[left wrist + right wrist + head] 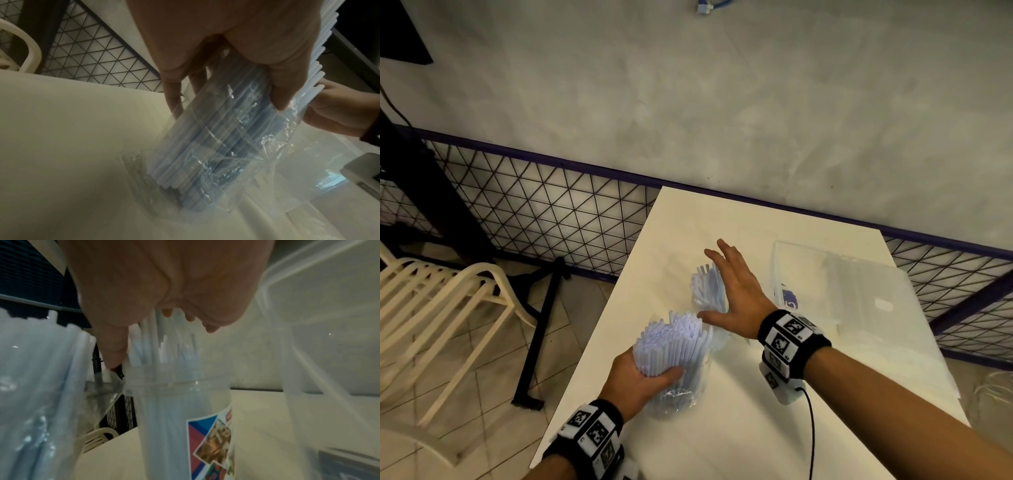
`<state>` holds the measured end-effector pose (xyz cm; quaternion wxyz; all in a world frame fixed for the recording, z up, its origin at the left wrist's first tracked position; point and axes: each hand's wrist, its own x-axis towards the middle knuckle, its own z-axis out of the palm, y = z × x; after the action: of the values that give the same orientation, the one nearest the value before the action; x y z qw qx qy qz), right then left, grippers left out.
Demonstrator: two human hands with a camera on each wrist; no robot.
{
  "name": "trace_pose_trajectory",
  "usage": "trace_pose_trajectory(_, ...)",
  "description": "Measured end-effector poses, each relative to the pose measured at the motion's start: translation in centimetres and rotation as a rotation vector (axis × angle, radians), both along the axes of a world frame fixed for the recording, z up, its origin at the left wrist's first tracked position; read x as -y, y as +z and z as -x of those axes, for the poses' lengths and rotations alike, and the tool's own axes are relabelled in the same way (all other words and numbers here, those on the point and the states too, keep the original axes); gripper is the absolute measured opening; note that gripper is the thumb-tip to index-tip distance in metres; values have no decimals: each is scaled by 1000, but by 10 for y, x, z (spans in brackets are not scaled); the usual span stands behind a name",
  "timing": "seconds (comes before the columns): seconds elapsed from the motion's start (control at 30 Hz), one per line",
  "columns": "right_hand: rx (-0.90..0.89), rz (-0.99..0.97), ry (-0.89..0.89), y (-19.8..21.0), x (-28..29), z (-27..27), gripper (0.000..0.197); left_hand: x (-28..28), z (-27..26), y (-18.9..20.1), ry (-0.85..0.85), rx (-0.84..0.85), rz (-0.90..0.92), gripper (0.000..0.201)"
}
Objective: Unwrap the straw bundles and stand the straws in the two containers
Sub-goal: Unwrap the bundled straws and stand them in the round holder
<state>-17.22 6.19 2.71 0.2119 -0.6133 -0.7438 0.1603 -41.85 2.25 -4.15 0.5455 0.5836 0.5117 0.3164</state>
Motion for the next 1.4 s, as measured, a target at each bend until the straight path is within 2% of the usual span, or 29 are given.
trace_pose_trajectory(0.1, 15, -38, -32, 2, -9, 8, 101, -1, 1, -1, 4, -6, 7, 45)
trace_pose_trajectory(0.17, 94, -60, -21, 3, -17, 13, 92, -1, 1, -1, 9, -2, 12, 47)
trace_pose_trajectory(0.3, 175, -20, 29, 1, -34, 19, 60, -2, 1, -1, 1, -1, 11, 49)
trace_pose_trajectory(0.43, 20, -2, 11, -1, -44, 21, 22, -2, 0, -2, 3, -11, 13, 47)
trace_pose_trajectory(0.6, -165, -63, -205, 10, -48, 12, 11, -3, -1, -1, -1, -20, 15, 44)
trace_pose_trajectory(0.7, -144, 34, -280, 11, -48, 3, 14, -3, -1, -3, 6, -21, 15, 45)
trace_pose_trajectory(0.8, -38, 182, -235, 9, -44, -4, 34, -3, -2, -3, 1, -22, 13, 44)
trace_pose_trajectory(0.87, 2, 152, -223, 12, -40, -5, 46, -2, -2, -1, -2, -26, 13, 44)
trace_pose_trajectory(0.93, -4, 18, -205, 25, -32, -3, 41, -2, -2, -1, 0, -26, 15, 43)
trace_pose_trajectory(1.0, -99, -61, -104, 42, -19, 1, 29, -2, -2, 0, -6, -24, 14, 44)
trace_pose_trajectory(1.03, -144, -37, -31, 52, -9, 4, 27, -1, -1, 0, -7, -23, 12, 44)
trace_pose_trajectory(1.1, -136, 88, 113, 65, 13, 11, 33, -1, -1, 1, 3, -15, 6, 43)
trace_pose_trajectory(1.13, -85, 156, 168, 66, 24, 14, 42, 0, -2, 2, 8, -11, 1, 43)
trace_pose_trajectory(1.23, 39, 217, 265, 53, 49, 20, 70, 0, -5, 4, 14, 22, -17, 40)
trace_pose_trajectory(1.4, 0, 112, 259, 17, 73, 23, 66, 4, -10, 1, -21, 39, -22, 41)
